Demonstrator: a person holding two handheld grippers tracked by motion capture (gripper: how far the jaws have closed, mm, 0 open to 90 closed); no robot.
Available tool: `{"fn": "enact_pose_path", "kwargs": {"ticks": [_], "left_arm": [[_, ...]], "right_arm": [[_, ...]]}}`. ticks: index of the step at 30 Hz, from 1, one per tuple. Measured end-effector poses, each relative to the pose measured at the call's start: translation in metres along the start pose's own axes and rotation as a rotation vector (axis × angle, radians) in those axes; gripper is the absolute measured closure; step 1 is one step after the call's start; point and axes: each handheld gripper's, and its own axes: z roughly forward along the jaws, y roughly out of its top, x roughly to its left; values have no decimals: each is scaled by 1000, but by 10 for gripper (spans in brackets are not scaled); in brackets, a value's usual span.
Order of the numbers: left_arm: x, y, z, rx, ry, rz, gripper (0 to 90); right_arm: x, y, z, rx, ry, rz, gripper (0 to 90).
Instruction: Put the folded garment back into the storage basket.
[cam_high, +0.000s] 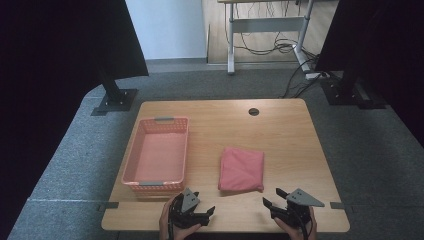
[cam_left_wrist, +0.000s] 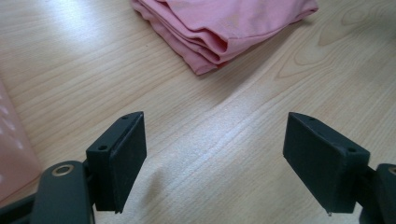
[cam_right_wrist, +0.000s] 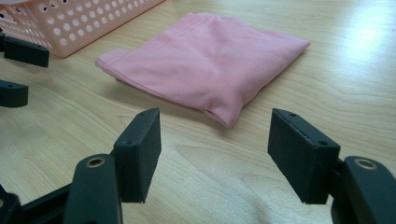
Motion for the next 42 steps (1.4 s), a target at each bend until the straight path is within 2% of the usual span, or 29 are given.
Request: {"fn": "enact_pose_path", "kwargs": {"ticks": [7, 11, 13, 19, 23, 26, 42], "left_arm": [[-3, 1, -3, -11, 0, -11, 209], [-9, 4, -1, -9, 4, 14, 210], [-10, 5, -1, -14, 3, 10, 209], [-13, 11, -5, -34, 11, 30, 210], [-14, 15, -6, -45, -6, 9, 211], [-14, 19, -8, -68, 7, 1, 217], [-7, 35, -7, -93, 24, -25, 217]], "right_arm": [[0, 0, 0, -6, -6, 9, 354], [3, 1, -1, -5, -18, -9, 354], [3, 1, -1, -6, -24, -13, 354], [2, 0, -1, -6, -27, 8, 353], [1, 1, -2, -11, -22, 10, 352], [1, 1, -3, -17, -18, 16, 348], [-2, 0, -5, -26, -20, 39, 346]]}}
